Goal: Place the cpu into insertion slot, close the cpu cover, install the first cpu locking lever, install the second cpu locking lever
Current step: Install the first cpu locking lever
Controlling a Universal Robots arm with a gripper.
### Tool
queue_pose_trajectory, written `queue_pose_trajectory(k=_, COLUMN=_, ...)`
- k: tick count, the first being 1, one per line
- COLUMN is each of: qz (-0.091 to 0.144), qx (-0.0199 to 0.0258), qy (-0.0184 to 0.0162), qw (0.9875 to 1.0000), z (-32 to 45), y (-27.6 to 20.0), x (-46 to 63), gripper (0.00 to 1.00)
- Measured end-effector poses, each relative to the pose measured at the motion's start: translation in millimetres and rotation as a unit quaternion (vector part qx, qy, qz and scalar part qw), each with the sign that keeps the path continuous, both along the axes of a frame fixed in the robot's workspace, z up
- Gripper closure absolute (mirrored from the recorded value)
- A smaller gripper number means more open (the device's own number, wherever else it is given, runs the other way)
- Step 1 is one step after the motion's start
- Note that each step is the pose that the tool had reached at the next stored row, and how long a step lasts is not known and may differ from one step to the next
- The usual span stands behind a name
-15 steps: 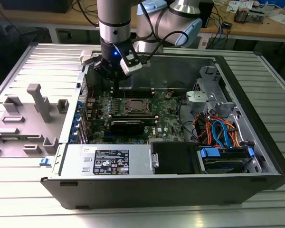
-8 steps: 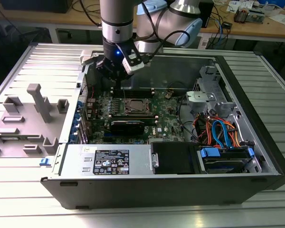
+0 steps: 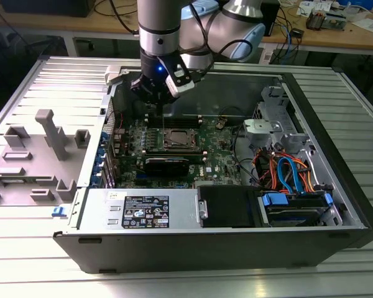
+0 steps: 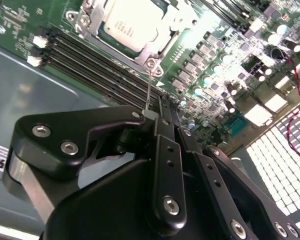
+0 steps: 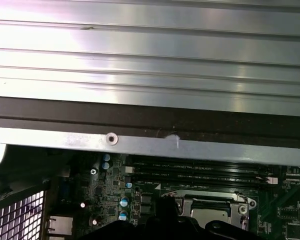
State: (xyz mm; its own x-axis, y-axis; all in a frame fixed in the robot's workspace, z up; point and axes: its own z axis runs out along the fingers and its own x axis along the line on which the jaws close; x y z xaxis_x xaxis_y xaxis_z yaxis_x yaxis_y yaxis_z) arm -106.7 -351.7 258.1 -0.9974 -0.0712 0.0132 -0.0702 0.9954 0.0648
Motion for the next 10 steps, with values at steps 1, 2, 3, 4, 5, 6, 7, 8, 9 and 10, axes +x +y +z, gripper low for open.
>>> queue_pose_trajectory(k=1, qz=0.0, qx=0.0, qy=0.0, qw=1.0, z=0.0, y=0.1, x=4.0, gripper=0.89)
queue_pose_trajectory(k=2, qz=0.0, qx=0.0, qy=0.0, qw=1.0, z=-0.1, y=0.3, x=5.7, gripper=0.89)
queue_pose_trajectory(k=3, qz=0.0, qx=-0.0001, qy=0.0, qw=1.0, z=-0.2, y=0.4, x=7.5, gripper=0.89)
queue_pose_trajectory(k=4, qz=0.0, qx=-0.0001, qy=-0.0001, qw=1.0, z=-0.6, y=0.4, x=9.4, gripper=0.89)
queue_pose_trajectory(k=5, qz=0.0, qx=-0.0004, qy=0.0, qw=1.0, z=-0.9, y=0.5, x=11.0, gripper=0.89)
queue_pose_trajectory(k=6, qz=0.0, qx=-0.0008, qy=0.0, qw=1.0, z=-1.3, y=0.5, x=13.1, gripper=0.89)
queue_pose_trajectory(k=7, qz=0.0, qx=-0.0009, qy=0.0, qw=1.0, z=-1.5, y=0.5, x=14.4, gripper=0.89)
queue_pose_trajectory(k=8, qz=0.0, qx=-0.0009, qy=0.0, qw=1.0, z=-1.7, y=0.5, x=15.2, gripper=0.89)
queue_pose_trajectory(k=9, qz=0.0, qx=-0.0011, qy=0.0, qw=1.0, z=-1.6, y=0.5, x=15.3, gripper=0.89)
queue_pose_trajectory(k=10, qz=0.0, qx=-0.001, qy=0.0, qw=1.0, z=-1.7, y=0.6, x=15.8, gripper=0.89)
